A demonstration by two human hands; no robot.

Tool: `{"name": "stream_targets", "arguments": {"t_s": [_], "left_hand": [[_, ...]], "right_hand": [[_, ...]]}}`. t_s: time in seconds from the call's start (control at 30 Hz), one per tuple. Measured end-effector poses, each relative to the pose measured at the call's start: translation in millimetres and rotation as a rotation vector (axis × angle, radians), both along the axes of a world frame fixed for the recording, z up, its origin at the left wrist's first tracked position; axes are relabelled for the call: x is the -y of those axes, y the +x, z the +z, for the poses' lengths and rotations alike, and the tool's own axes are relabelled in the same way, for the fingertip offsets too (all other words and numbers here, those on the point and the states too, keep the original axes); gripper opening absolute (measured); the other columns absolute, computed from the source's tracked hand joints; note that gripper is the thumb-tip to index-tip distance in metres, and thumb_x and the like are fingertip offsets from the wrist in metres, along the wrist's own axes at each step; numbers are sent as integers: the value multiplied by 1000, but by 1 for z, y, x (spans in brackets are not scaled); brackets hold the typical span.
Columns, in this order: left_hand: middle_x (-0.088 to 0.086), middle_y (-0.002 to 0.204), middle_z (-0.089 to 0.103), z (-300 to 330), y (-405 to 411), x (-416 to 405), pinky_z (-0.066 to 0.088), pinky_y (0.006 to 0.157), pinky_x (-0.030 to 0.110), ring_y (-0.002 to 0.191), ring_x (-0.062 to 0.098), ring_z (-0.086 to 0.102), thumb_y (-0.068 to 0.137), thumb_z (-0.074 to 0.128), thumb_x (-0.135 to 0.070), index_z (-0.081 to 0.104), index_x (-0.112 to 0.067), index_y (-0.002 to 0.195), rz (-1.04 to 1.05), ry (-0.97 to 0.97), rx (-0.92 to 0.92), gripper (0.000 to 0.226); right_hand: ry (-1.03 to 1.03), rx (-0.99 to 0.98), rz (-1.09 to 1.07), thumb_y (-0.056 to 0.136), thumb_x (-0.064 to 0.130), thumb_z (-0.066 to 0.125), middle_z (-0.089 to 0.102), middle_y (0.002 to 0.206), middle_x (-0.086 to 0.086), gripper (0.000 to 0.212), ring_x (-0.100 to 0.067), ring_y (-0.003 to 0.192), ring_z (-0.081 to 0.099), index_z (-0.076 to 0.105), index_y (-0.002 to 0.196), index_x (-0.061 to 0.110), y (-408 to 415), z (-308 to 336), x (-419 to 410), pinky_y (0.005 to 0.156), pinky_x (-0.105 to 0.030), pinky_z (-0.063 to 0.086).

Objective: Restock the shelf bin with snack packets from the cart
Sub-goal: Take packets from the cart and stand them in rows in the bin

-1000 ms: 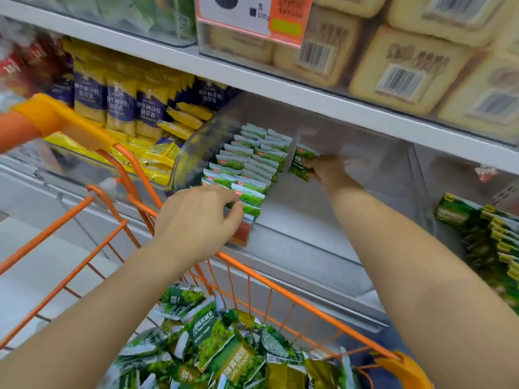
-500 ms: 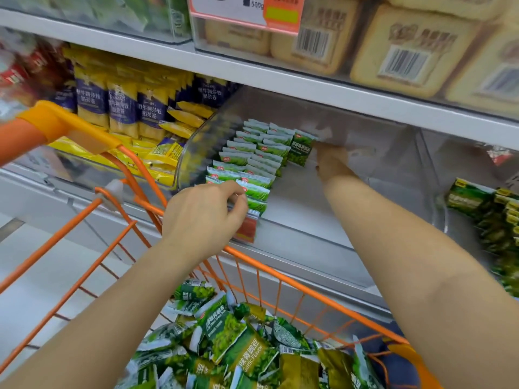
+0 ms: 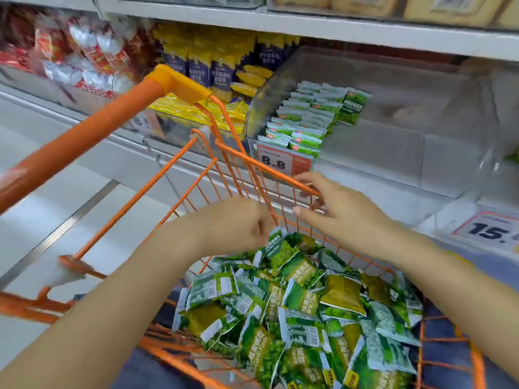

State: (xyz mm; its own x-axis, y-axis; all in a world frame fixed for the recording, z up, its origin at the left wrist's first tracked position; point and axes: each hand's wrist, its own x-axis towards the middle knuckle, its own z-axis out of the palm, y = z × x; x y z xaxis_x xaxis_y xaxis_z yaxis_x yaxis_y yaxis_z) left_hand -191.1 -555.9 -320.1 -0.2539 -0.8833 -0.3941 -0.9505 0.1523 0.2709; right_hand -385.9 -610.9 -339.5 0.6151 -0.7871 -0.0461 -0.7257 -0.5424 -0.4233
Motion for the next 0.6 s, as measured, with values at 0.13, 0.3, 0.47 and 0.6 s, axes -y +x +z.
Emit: {"name": "stream_targets", "arguments": {"t_s": [0.13, 0.3, 0.47, 0.6], "left_hand": [[0, 137, 45, -24, 0, -21, 44, 94, 36, 121, 21, 48, 86, 69, -38, 46, -27, 138, -99, 437, 204, 58], [11, 134, 40, -50, -18, -34, 46, 87, 41, 122, 29, 41, 85, 71, -29, 38, -19, 143, -277, 396, 497, 68], [-3, 105, 52, -35, -7, -25, 44, 74, 23, 89, 9, 50, 84, 70, -43, 47, -19, 125, -98, 221, 86, 52], [-13, 85, 45, -9, -4, -14, 31, 55, 15, 63, 2, 44, 79, 74, -43, 41, -30, 96, 119, -37, -316, 39]], "right_hand": [[-164, -163, 32, 96, 50, 41, 47, 141, 3, 61, -27, 104, 60, 14, 147, 32, -1, -11, 0, 81, -37, 47], [-171, -114, 40, 96, 50, 41, 52, 135, 4, 60, -25, 103, 60, 16, 148, 34, -4, -10, -2, 78, -34, 45], [-134, -36, -14, 95, 53, 40, 57, 129, 7, 51, -18, 109, 58, 34, 141, 34, -6, -8, 1, 82, -33, 47], [-234, 194, -99, 90, 63, 29, 62, 104, 16, 52, -11, 101, 57, 61, 116, 31, -9, -3, 2, 78, -32, 46]]}}
